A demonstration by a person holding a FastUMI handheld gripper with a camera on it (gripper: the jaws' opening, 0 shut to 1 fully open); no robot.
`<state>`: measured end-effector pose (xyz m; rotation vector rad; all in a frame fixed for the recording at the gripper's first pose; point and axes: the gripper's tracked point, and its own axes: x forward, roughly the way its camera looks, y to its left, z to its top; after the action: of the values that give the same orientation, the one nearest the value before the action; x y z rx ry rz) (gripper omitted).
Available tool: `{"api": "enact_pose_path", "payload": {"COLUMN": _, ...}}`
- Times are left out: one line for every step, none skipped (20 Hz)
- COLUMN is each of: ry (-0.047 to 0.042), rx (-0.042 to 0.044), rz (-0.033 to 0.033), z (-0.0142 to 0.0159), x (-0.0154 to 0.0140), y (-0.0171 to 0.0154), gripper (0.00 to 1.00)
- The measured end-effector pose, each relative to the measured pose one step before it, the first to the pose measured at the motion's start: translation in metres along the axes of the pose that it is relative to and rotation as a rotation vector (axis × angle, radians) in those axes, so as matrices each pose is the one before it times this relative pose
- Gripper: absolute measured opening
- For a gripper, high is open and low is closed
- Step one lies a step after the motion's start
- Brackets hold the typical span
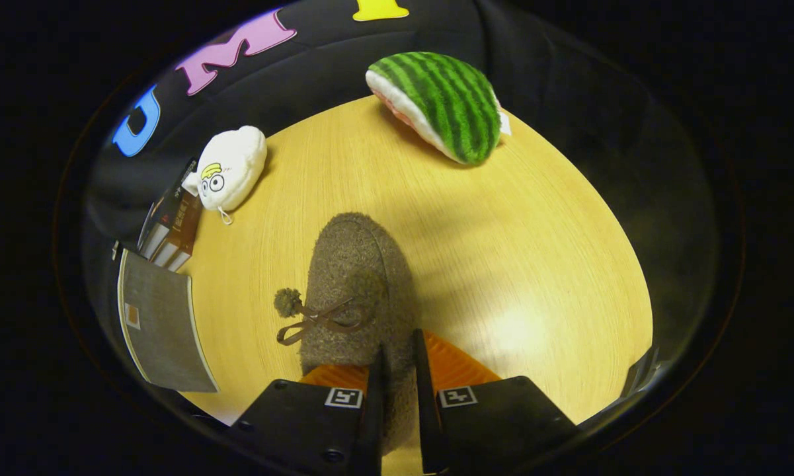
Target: Open the storage box then place both shoes into the box .Put the left shoe in first, then the right shoe, with the right side of both shoes facing outward in a uniform manner.
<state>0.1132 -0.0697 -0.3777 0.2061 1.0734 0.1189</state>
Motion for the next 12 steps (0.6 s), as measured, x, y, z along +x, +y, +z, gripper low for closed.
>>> {"api": "enact_pose_path", "payload": {"ry": 0.00260, "rx": 0.01259, "rz": -0.00672, "z": 0.00025, "x": -0.00099, "y": -0.00354, "gripper": 0.21}}
{"api": "enact_pose_path", "payload": {"ry": 0.00706, "rx": 0.01863, "rz": 0.00189, "z": 0.00066, "x": -0.00025, "y": 0.00029, "gripper": 0.15}}
{"api": "enact_pose_path", "payload": {"ry": 0.00094, "rx": 0.00447, "rz": 0.00893, "z": 0.00060, "x": 0.00048, "y": 0.00051, "gripper": 0.10}}
{"api": "enact_pose_path", "payload": {"ry": -0.00114, "rx": -0.00205, "rz": 0.00339, "z": -0.00135, "x": -0.00301, "y": -0.00084, "gripper": 0.07}}
{"api": "enact_pose_path", "payload": {"ry": 0.00634, "rx": -0.00695, "rz": 0.00098, "z": -0.00059, "x": 0.00208, "y": 0.00110, "gripper": 0.05}}
{"api": "enact_pose_path", "payload": {"ry": 0.00573, "rx": -0.00532, "rz": 0.00096, "z": -0.00125, "x": -0.00121, "y": 0.00066, "gripper": 0.05}}
{"api": "enact_pose_path", "payload": {"ry": 0.00358, "rx": -0.00017, "rz": 0.00183, "z": -0.00036, "x": -0.00048, "y": 0.00197, "gripper": 0.05}}
{"api": "enact_pose_path", "payload": {"ry": 0.00624, "rx": 0.00391, "rz": 0.00631, "z": -0.00213, "x": -0.00172, "y": 0.00437, "gripper": 0.05}}
{"api": "enact_pose_path", "payload": {"ry": 0.00180, "rx": 0.00114, "rz": 0.00029, "z": -0.00067, "x": -0.00254, "y": 0.00501, "gripper": 0.05}}
{"api": "enact_pose_path", "payload": {"ry": -0.00645, "rx": 0.00036, "rz": 0.00107, "z": 0.00060, "x": -0.00470, "y": 0.00591, "gripper": 0.05}}
{"api": "enact_pose_path", "payload": {"ry": -0.00468, "rx": 0.00430, "rz": 0.00648, "z": 0.00153, "x": -0.00407, "y": 0.00667, "gripper": 0.05}}
{"api": "enact_pose_path", "payload": {"ry": -0.00590, "rx": 0.00956, "rz": 0.01164, "z": 0.00067, "x": -0.00615, "y": 0.00900, "gripper": 0.05}}
